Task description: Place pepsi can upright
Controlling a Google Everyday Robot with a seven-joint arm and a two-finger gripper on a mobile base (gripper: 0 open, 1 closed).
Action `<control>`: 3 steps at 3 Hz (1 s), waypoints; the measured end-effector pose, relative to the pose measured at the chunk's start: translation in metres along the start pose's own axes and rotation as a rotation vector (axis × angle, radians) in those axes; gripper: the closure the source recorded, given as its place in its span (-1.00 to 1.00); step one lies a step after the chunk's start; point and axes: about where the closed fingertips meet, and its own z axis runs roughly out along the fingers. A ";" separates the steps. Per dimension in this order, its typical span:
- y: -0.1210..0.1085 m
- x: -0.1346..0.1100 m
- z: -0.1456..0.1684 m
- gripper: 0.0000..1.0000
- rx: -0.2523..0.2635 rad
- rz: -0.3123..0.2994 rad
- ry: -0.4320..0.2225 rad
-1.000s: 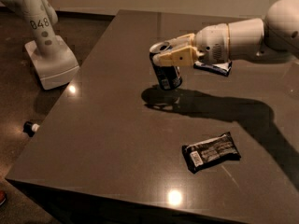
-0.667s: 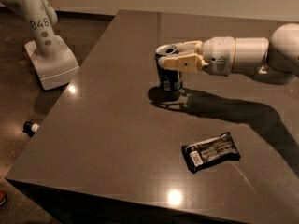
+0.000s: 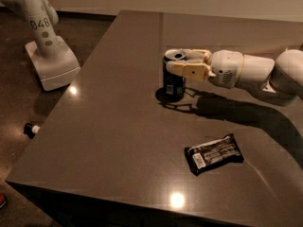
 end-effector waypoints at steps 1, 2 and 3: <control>0.000 0.002 -0.004 0.03 0.004 -0.027 -0.038; 0.001 0.002 -0.001 -0.43 -0.001 -0.029 -0.035; 0.002 0.001 0.001 -0.88 -0.005 -0.030 -0.035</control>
Offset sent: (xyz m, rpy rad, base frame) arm -0.0012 -0.0031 -0.0020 0.0204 -0.0335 -0.0072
